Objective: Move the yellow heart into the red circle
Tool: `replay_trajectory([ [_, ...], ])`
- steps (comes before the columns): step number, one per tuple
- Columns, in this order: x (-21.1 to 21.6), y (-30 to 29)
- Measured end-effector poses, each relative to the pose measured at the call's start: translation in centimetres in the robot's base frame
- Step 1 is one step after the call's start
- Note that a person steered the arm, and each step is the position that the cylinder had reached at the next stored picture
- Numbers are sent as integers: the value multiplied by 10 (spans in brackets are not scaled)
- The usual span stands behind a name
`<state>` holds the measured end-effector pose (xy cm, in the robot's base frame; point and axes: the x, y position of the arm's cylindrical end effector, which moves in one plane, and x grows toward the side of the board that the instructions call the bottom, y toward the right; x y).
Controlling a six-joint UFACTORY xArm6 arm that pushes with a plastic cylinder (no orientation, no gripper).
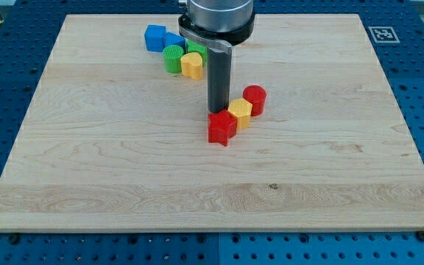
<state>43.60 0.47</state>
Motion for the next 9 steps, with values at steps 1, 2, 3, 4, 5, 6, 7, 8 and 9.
replay_trajectory([
  [1,0,1],
  [2,0,1],
  [3,-24,-26],
  [4,-58,-76],
  [5,-78,-86],
  [6,-91,-86],
  [7,-101,-72],
  [8,-96,-42],
  [9,-82,-24],
])
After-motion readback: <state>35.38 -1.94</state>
